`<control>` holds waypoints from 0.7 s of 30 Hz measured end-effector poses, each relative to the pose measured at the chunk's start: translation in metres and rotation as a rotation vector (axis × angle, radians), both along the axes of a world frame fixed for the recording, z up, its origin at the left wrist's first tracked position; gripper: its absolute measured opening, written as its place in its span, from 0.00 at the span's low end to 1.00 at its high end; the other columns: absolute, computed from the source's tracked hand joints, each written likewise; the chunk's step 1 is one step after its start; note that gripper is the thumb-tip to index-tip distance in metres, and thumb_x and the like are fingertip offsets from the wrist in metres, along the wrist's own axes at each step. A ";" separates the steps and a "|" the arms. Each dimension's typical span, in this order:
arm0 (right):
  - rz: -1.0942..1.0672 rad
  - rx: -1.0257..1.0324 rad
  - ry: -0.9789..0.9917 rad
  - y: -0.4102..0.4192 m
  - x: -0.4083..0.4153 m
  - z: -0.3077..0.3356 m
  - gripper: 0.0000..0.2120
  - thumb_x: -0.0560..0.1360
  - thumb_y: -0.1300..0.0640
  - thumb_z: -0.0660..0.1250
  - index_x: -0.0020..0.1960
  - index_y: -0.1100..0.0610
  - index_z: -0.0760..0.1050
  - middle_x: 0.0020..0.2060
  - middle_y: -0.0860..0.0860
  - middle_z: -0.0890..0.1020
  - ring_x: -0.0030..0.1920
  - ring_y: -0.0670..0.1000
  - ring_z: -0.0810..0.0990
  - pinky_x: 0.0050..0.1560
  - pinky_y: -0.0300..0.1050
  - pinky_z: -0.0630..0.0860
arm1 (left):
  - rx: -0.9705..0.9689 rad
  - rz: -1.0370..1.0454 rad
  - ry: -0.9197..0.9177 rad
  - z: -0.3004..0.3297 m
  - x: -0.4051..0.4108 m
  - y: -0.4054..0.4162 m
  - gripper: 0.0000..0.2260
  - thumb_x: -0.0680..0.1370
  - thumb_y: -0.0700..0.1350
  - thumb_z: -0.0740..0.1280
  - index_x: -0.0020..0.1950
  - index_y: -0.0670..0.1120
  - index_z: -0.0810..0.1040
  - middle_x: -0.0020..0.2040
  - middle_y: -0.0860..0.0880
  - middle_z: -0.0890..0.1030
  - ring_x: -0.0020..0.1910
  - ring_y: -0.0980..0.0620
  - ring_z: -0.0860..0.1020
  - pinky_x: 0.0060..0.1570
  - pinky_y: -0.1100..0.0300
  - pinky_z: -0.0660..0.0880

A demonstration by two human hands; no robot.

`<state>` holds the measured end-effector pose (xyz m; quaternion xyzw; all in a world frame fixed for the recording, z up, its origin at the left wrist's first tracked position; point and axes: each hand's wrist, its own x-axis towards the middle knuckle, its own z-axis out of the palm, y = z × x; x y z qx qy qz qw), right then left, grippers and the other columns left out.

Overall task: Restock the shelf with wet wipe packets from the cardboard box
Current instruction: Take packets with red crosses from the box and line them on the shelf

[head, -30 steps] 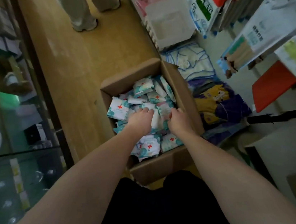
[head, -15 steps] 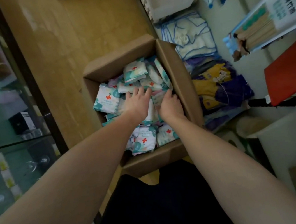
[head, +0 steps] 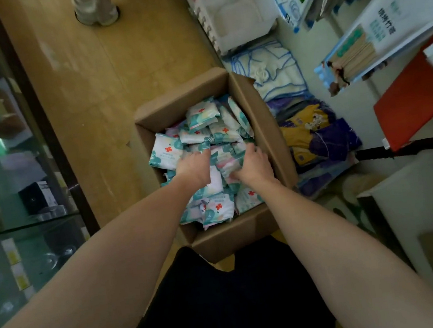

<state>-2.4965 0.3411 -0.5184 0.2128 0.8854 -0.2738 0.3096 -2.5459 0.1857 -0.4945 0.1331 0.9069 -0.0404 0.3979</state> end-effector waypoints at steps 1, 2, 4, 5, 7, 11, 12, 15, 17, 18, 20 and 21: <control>-0.013 -0.011 0.006 0.000 0.001 0.008 0.43 0.64 0.47 0.80 0.71 0.58 0.62 0.66 0.58 0.72 0.66 0.60 0.72 0.61 0.53 0.73 | 0.024 0.012 -0.004 0.006 0.001 -0.001 0.28 0.76 0.42 0.70 0.73 0.46 0.63 0.59 0.42 0.77 0.58 0.40 0.76 0.46 0.49 0.73; -0.023 -0.017 0.010 0.001 0.002 0.016 0.41 0.65 0.46 0.80 0.69 0.58 0.65 0.64 0.57 0.75 0.64 0.59 0.74 0.58 0.51 0.74 | 0.042 0.011 -0.003 0.012 0.001 -0.001 0.27 0.77 0.40 0.68 0.73 0.47 0.62 0.57 0.41 0.78 0.55 0.40 0.77 0.42 0.50 0.73; -0.026 -0.019 0.013 0.003 0.007 0.032 0.31 0.68 0.46 0.78 0.64 0.56 0.69 0.58 0.55 0.78 0.59 0.59 0.77 0.49 0.49 0.73 | 0.068 -0.021 0.000 0.026 0.002 0.000 0.26 0.77 0.40 0.66 0.73 0.48 0.62 0.57 0.42 0.78 0.53 0.40 0.78 0.39 0.52 0.71; -0.026 -0.015 0.017 0.004 0.010 0.039 0.25 0.70 0.47 0.76 0.60 0.55 0.70 0.54 0.55 0.79 0.55 0.59 0.79 0.45 0.48 0.73 | 0.079 -0.046 0.004 0.033 0.002 0.000 0.25 0.78 0.40 0.66 0.73 0.48 0.63 0.59 0.42 0.78 0.54 0.41 0.78 0.39 0.52 0.71; -0.044 0.002 0.024 0.005 0.019 0.053 0.15 0.72 0.47 0.73 0.51 0.52 0.70 0.48 0.55 0.79 0.48 0.59 0.79 0.41 0.49 0.74 | 0.089 -0.105 0.003 0.047 0.002 0.004 0.24 0.77 0.40 0.67 0.72 0.46 0.66 0.61 0.43 0.77 0.56 0.42 0.78 0.40 0.53 0.74; -0.125 0.024 0.004 0.009 0.043 0.084 0.06 0.76 0.48 0.68 0.48 0.50 0.76 0.46 0.54 0.79 0.47 0.58 0.78 0.42 0.45 0.71 | 0.101 -0.219 -0.020 0.072 0.009 0.017 0.30 0.73 0.42 0.74 0.73 0.47 0.68 0.66 0.45 0.76 0.62 0.43 0.76 0.57 0.48 0.77; -0.136 0.047 -0.011 0.011 0.050 0.091 0.05 0.76 0.51 0.69 0.50 0.50 0.77 0.49 0.54 0.80 0.49 0.58 0.79 0.43 0.45 0.72 | 0.119 -0.243 -0.020 0.078 0.011 0.022 0.31 0.73 0.42 0.74 0.74 0.48 0.67 0.67 0.45 0.75 0.63 0.43 0.76 0.58 0.48 0.76; -0.186 0.125 -0.017 0.022 0.076 0.115 0.06 0.75 0.55 0.71 0.48 0.50 0.75 0.51 0.54 0.80 0.50 0.57 0.79 0.43 0.46 0.75 | 0.187 -0.341 -0.043 0.098 0.021 0.040 0.28 0.75 0.40 0.71 0.74 0.45 0.67 0.68 0.43 0.75 0.64 0.43 0.75 0.60 0.51 0.75; -0.245 0.159 -0.003 0.031 0.097 0.135 0.06 0.74 0.55 0.72 0.47 0.50 0.74 0.50 0.53 0.80 0.50 0.57 0.79 0.45 0.47 0.77 | 0.214 -0.426 -0.029 0.112 0.031 0.055 0.24 0.74 0.40 0.72 0.69 0.43 0.73 0.64 0.42 0.77 0.61 0.43 0.76 0.58 0.50 0.76; -0.273 0.167 0.007 0.036 0.108 0.146 0.07 0.74 0.55 0.72 0.47 0.51 0.75 0.49 0.53 0.80 0.51 0.57 0.79 0.46 0.47 0.77 | 0.225 -0.462 -0.007 0.120 0.037 0.064 0.22 0.73 0.41 0.73 0.66 0.43 0.75 0.62 0.42 0.78 0.59 0.43 0.77 0.56 0.50 0.77; -0.334 0.171 0.034 0.044 0.132 0.171 0.10 0.72 0.54 0.75 0.50 0.53 0.77 0.48 0.53 0.80 0.50 0.57 0.79 0.45 0.46 0.76 | 0.260 -0.547 0.039 0.138 0.052 0.083 0.23 0.71 0.42 0.76 0.65 0.42 0.76 0.60 0.43 0.80 0.57 0.43 0.78 0.54 0.52 0.77; -0.364 0.171 0.052 0.048 0.146 0.183 0.12 0.71 0.54 0.76 0.52 0.55 0.78 0.48 0.53 0.81 0.50 0.56 0.79 0.45 0.46 0.76 | 0.278 -0.601 0.058 0.147 0.061 0.093 0.23 0.71 0.42 0.76 0.65 0.42 0.76 0.60 0.43 0.80 0.57 0.43 0.78 0.53 0.52 0.77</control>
